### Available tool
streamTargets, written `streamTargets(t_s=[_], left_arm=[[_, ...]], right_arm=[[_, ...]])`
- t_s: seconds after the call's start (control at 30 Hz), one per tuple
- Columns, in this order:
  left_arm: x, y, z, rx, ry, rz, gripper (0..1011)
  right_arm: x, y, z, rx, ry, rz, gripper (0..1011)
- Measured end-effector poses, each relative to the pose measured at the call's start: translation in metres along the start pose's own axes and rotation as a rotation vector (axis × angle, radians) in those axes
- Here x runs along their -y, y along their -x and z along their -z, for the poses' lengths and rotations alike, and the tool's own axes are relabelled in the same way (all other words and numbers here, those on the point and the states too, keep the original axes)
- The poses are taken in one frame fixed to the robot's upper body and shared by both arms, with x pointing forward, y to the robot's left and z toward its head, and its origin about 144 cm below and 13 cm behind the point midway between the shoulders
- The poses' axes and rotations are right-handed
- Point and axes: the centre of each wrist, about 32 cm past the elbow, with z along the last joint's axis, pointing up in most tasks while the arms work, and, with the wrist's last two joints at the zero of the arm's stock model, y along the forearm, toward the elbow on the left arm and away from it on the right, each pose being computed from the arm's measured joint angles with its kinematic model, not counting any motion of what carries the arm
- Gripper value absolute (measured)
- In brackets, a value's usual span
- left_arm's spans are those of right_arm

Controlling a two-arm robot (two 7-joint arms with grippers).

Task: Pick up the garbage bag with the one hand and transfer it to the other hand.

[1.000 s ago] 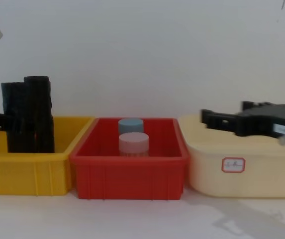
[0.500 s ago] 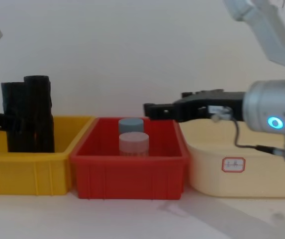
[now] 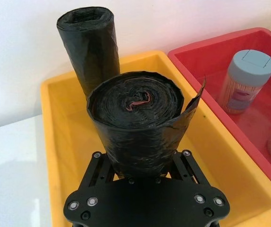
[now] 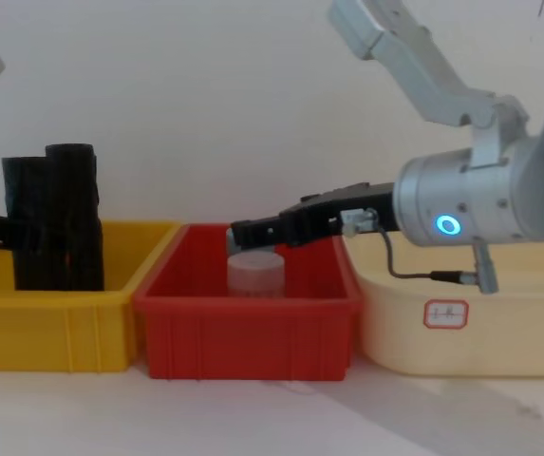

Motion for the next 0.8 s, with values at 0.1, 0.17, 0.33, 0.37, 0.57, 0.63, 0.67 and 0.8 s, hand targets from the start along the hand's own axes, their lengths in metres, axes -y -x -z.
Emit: streamTargets(t_s=[0.1,0.17,0.33,0.37,0.57,0.63,0.67,0.8], left_arm=[[0.000,0.000,0.000,0.000,0.000,0.000,434],[0.000,0.000,0.000,0.000,0.000,0.000,434],[0.000,0.000,0.000,0.000,0.000,0.000,434],[0.000,0.000,0.000,0.000,0.000,0.000,434],[0.000,0.000,0.000,0.000,0.000,0.000,434],[0.000,0.000,0.000,0.000,0.000,0.000,434],[0.000,0.000,0.000,0.000,0.000,0.000,434],[0.000,0.000,0.000,0.000,0.000,0.000,434]], right_arm=[[-0.006,0.000,-0.002,0.003,0.020,-0.006,1010],[-0.009,0.001,-0.004,0.004,0.032,-0.009,1010],[-0.016,0.001,-0.007,0.003,0.055,-0.015,1010],[-0.018,0.001,-0.007,0.002,0.063,-0.016,1010],[-0.024,0.000,-0.008,-0.005,0.090,-0.020,1010],[-0.026,0.000,-0.009,-0.009,0.101,-0.023,1010],[-0.027,0.000,-0.009,-0.010,0.104,-0.024,1010],[-0.030,0.000,-0.009,-0.021,0.123,-0.030,1010]])
